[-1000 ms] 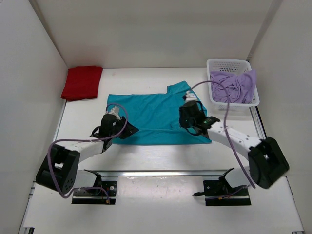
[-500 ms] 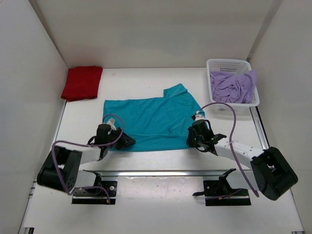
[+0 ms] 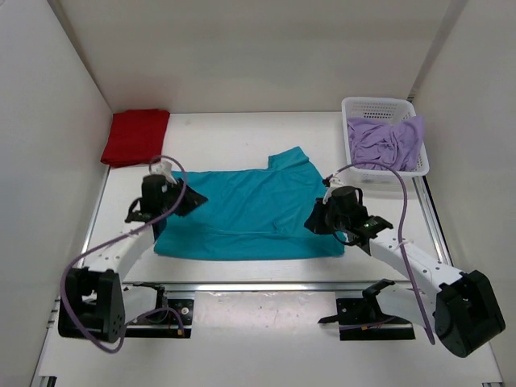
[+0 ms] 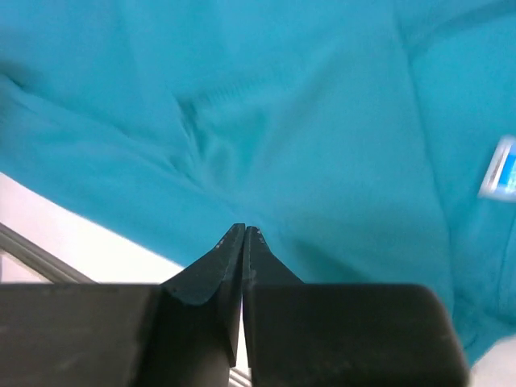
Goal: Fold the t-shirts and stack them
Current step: Fold the flattened tshirt in 1/3 of the way
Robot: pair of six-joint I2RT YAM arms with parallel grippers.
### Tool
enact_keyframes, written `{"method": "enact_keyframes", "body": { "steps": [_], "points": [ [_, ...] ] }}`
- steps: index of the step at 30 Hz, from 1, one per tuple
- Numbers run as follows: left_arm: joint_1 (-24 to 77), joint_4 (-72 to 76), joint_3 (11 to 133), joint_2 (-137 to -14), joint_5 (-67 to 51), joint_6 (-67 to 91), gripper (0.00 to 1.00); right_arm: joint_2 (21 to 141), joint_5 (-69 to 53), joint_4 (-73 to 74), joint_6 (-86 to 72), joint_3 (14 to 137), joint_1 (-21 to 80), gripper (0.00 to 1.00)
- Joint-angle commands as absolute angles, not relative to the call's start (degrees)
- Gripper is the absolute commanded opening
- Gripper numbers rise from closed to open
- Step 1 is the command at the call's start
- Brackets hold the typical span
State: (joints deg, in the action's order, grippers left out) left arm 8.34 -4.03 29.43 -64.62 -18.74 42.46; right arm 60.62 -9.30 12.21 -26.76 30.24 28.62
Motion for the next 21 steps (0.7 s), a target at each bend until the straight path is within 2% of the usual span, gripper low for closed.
{"method": "enact_keyframes", "body": {
  "steps": [1, 2, 5, 7, 12, 17, 21],
  "points": [
    [0.8, -0.6, 36.0, -72.5, -18.5, 42.8, 0.24, 64.5, -14.4, 9.3, -23.9, 34.4, 27.0, 0.00],
    [0.4, 1.1, 36.9, -74.2, -18.0, 43.2, 0.18, 65.4, -14.1, 9.4, -22.9, 35.1, 28.1, 0.00],
    [-2.5, 0.3, 43.9, -81.0, -10.4, 41.8, 0.12, 68.3, -14.6, 7.0, -23.0, 34.8, 29.5, 0.00],
    [-3.2, 0.0, 47.3, -85.3, -6.0, 40.5, 0.17, 68.6, -16.3, 4.7, -23.8, 33.7, 29.7, 0.00],
    [-6.7, -3.1, 56.7, -95.2, -3.3, 38.5, 0.38, 70.9, -19.6, 2.7, -24.0, 33.3, 27.8, 0.00],
    [-8.6, -8.2, 65.8, -104.1, -1.0, 35.8, 0.44, 71.6, -20.7, 2.0, -23.9, 33.3, 25.9, 0.01],
    [-8.7, -9.7, 67.7, -107.2, -0.1, 34.0, 0.46, 71.6, -20.9, 1.7, -23.8, 33.3, 24.8, 0.00]
  ]
}}
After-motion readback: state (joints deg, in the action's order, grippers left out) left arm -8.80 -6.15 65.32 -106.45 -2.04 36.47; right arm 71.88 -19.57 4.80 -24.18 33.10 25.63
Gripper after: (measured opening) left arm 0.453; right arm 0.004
